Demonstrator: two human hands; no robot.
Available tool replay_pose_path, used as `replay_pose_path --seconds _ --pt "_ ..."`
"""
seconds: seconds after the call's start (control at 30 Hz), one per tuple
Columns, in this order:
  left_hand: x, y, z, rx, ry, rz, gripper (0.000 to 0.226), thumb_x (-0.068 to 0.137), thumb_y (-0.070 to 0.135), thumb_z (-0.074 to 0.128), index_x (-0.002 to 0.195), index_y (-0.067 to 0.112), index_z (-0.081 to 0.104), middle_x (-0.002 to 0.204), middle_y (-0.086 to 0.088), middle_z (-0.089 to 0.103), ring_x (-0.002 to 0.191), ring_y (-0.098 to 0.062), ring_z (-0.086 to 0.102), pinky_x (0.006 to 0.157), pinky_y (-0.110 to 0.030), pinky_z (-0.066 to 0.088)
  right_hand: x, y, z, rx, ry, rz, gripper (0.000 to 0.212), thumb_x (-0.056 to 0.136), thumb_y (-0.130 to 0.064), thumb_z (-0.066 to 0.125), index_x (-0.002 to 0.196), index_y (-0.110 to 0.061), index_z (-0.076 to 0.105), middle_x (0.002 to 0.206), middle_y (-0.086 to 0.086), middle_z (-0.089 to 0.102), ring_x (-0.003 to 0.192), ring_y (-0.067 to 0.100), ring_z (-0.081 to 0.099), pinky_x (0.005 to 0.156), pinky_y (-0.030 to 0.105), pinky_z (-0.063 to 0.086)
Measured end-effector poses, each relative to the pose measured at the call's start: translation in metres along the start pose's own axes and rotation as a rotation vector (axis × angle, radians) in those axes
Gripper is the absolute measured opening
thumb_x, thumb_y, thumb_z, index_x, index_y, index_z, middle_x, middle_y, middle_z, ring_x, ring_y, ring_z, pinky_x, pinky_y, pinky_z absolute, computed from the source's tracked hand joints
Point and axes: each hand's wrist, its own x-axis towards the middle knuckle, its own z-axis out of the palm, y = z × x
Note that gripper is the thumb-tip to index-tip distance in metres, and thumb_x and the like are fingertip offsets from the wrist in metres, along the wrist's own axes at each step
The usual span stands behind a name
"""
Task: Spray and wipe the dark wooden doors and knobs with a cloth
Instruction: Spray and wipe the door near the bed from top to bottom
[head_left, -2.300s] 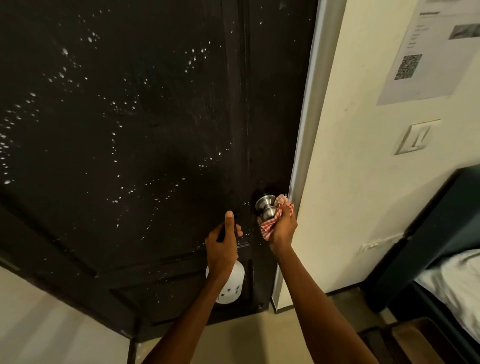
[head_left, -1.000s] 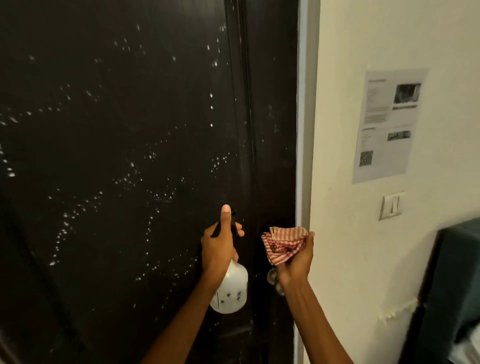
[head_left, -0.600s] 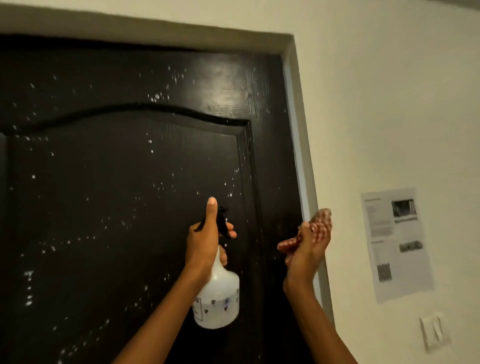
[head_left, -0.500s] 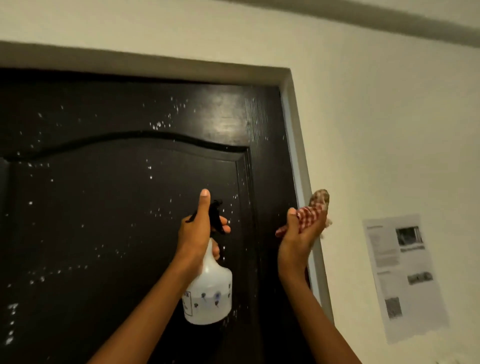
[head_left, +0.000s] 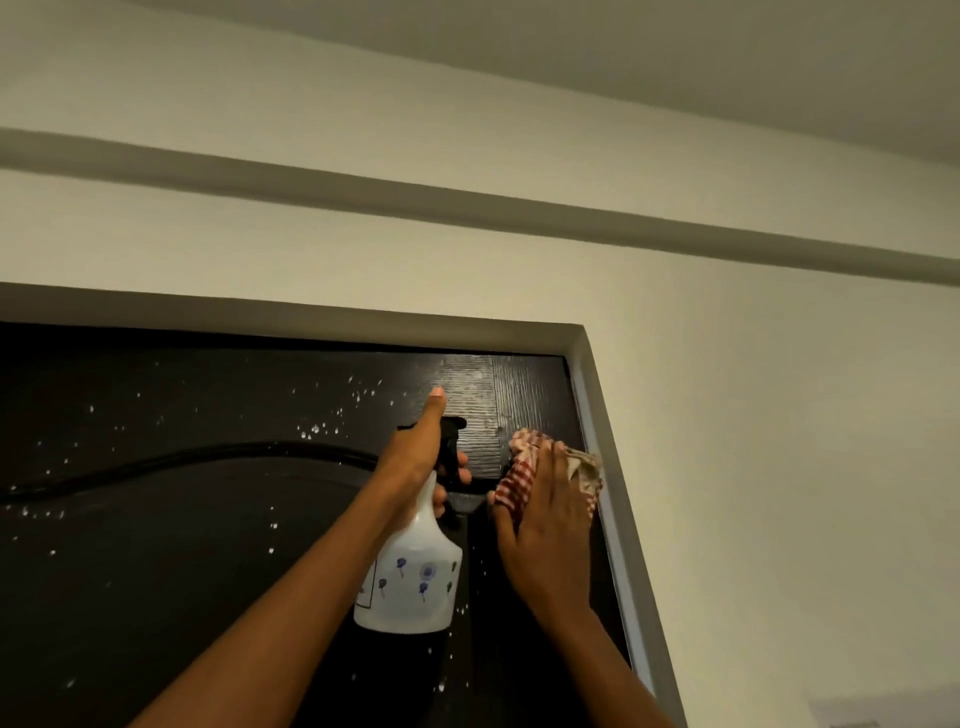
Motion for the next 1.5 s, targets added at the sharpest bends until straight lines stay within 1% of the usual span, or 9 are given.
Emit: replay_pose_path --seconds 0.13,0.27,0.37,0.57,0.8,0.97,1.1,1.33,1.5 --pt "0.016 0.008 0.002 0.065 0.055 -0.02 0.085 0.093 0.084 0.033 0.075 0.007 0.064 0.059 -0.006 0.061 0.036 -0.014 0.043 0.046 -0.024 0.038 -0.001 -0.001 0.004 -0.092 -0.008 0.024 0.098 0.084 -0.084 0.01 0.156 -0.028 -0.025 0.168 0.002 -0.019 0.155 0.025 -0.011 0.12 0.04 -0.011" --pt "0.025 0.011 -0.006 0.064 0.048 0.004 0.092 0.094 0.082 0.035 0.092 -0.002 0.073 0.08 -0.018 0.076 0.036 -0.015 0.044 0.045 -0.023 0.039 0.001 0.0 0.006 -0.118 0.0 0.027 0.1 0.084 -0.087 0.01 0.157 -0.027 -0.023 0.168 0.003 -0.017 0.155 0.025 -0.011 0.119 0.04 -0.015" --pt "0.03 0.012 -0.017 0.081 0.097 0.003 0.091 0.095 0.082 0.033 0.086 0.001 0.072 0.069 -0.013 0.072 0.036 -0.015 0.044 0.047 -0.024 0.039 0.002 0.0 0.006 -0.15 0.0 0.025 0.101 0.082 -0.088 0.005 0.158 -0.026 -0.02 0.169 0.006 -0.012 0.155 0.026 -0.011 0.118 0.043 -0.018" --pt "0.029 0.005 -0.032 0.116 0.114 -0.011 0.09 0.095 0.081 0.034 0.089 0.0 0.072 0.072 -0.013 0.073 0.038 -0.015 0.046 0.048 -0.024 0.04 0.008 0.001 0.009 -0.173 -0.002 -0.012 0.107 0.08 -0.089 -0.005 0.162 -0.021 -0.008 0.17 0.008 -0.006 0.156 0.027 -0.009 0.12 0.045 -0.016" --pt "0.023 0.003 -0.052 0.109 0.141 -0.034 0.085 0.097 0.08 0.03 0.082 0.004 0.067 0.062 -0.007 0.062 0.042 -0.015 0.045 0.049 -0.026 0.04 0.008 0.001 0.015 -0.197 0.055 -0.073 0.091 0.094 -0.08 0.018 0.161 -0.02 0.011 0.168 0.01 0.016 0.154 0.033 0.011 0.121 0.056 0.008" --pt "0.025 0.005 -0.063 0.077 0.111 -0.009 0.091 0.097 0.079 0.032 0.092 -0.001 0.073 0.079 -0.016 0.078 0.04 -0.015 0.045 0.05 -0.025 0.039 0.011 -0.006 0.02 -0.228 0.009 -0.103 0.092 0.093 -0.079 0.018 0.162 -0.019 0.009 0.169 0.006 0.006 0.155 0.029 0.002 0.123 0.052 0.0" --pt "0.027 0.01 -0.067 0.053 0.161 -0.003 0.083 0.098 0.078 0.03 0.076 0.007 0.065 0.058 -0.006 0.061 0.04 -0.014 0.043 0.049 -0.025 0.039 0.01 -0.016 0.029 -0.213 -0.008 -0.156 0.087 0.095 -0.079 0.015 0.161 -0.023 0.003 0.169 0.006 0.007 0.155 0.03 0.005 0.123 0.052 0.002" --pt "0.03 0.01 -0.076 0.063 0.177 0.033 0.09 0.099 0.076 0.032 0.099 -0.003 0.074 0.088 -0.021 0.078 0.041 -0.016 0.044 0.05 -0.026 0.039 0.038 -0.057 0.04 -0.224 -0.112 -0.222 0.086 0.096 -0.077 0.018 0.159 -0.029 -0.014 0.164 -0.002 -0.026 0.152 0.026 -0.025 0.114 0.038 -0.032" --pt "0.031 0.015 -0.089 0.065 0.21 0.042 0.089 0.099 0.076 0.032 0.098 -0.002 0.074 0.084 -0.02 0.078 0.046 -0.018 0.046 0.053 -0.028 0.041 0.094 -0.094 0.054 -0.257 -0.229 -0.298 0.076 0.1 -0.069 0.015 0.162 -0.029 -0.006 0.168 -0.001 -0.018 0.154 0.028 -0.018 0.12 0.05 -0.017"
